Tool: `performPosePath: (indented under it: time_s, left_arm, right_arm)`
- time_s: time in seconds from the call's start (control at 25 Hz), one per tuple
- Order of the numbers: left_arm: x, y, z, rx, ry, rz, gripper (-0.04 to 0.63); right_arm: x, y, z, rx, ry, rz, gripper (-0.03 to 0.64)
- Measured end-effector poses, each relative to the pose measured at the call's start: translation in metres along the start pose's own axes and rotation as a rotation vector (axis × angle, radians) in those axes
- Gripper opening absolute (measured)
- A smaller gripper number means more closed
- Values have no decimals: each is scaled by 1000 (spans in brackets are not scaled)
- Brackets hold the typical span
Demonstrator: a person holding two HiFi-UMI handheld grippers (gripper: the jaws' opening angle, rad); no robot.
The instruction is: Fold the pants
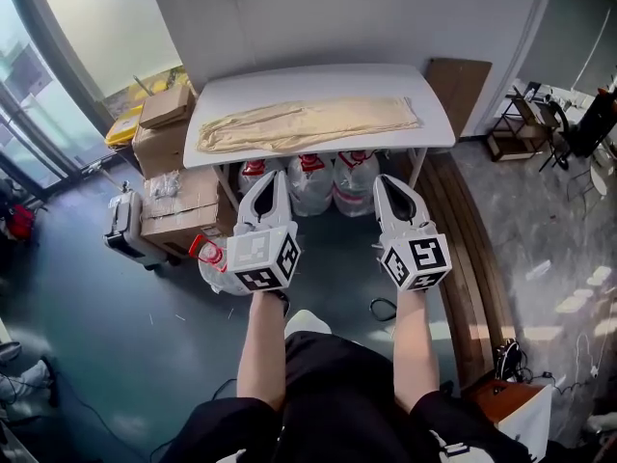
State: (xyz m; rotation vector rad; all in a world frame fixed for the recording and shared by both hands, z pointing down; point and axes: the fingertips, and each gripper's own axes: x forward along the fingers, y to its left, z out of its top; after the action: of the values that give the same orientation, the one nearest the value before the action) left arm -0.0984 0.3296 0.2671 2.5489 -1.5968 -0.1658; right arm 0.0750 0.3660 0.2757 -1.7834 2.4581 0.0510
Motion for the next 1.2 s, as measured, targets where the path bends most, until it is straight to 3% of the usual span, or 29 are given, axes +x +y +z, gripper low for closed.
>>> performPosePath:
  time_s: [0.56,0.92,1.2]
  left_arm:
    - [37,6,12,26,-53,-35,3]
    - [129,62,-3,-34,-37,-24,3]
    - [202,144,3,-70,-55,28,3]
  right_arm:
    - [32,-22,18,-11,-75,5,6]
    - [133,-29,-3,-62,-37,77,6]
    - [254,-16,-17,-94,14,166,6]
